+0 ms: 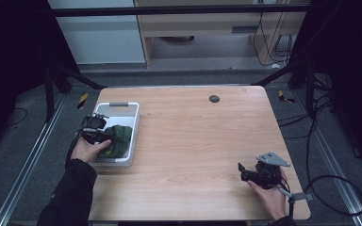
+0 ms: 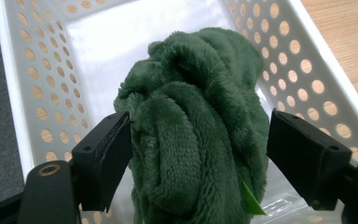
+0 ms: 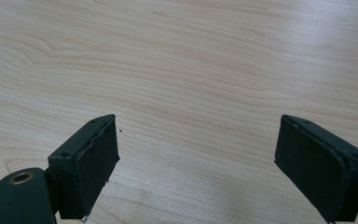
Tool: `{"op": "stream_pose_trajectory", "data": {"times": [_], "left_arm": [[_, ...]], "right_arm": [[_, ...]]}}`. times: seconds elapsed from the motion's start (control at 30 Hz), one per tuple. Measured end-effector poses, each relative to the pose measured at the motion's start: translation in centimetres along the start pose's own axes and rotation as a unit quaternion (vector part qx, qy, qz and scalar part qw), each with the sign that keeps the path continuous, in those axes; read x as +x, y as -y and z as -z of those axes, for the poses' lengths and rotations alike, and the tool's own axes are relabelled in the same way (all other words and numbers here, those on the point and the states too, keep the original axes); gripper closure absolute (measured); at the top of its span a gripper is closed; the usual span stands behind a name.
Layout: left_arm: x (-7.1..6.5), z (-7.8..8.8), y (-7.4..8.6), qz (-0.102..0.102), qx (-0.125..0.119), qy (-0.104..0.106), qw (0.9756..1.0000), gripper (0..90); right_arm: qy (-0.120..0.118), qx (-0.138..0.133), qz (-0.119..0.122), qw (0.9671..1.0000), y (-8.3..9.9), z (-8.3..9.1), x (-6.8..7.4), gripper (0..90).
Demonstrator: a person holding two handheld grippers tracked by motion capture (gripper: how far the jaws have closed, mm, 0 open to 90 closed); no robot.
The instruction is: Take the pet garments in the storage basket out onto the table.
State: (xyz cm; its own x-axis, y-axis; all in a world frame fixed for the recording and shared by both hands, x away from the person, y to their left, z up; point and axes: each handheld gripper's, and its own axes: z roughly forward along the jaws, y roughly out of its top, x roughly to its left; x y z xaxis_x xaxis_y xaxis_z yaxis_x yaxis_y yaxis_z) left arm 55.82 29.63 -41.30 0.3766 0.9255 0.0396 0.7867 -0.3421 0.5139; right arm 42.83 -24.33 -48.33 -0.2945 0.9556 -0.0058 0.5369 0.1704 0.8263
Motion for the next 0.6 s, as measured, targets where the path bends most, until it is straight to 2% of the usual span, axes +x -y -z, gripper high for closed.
{"op": "stream_pose_trajectory", "data": {"times": [0.6], "left_arm": [[0.1, -1.01, 0.2, 0.003, 0.029, 0.002, 0.9996, 29.2]], "right_arm": [[0.001, 0.005, 0.004, 1.0, 0.05, -0.14, 0.03, 13.1]]}}
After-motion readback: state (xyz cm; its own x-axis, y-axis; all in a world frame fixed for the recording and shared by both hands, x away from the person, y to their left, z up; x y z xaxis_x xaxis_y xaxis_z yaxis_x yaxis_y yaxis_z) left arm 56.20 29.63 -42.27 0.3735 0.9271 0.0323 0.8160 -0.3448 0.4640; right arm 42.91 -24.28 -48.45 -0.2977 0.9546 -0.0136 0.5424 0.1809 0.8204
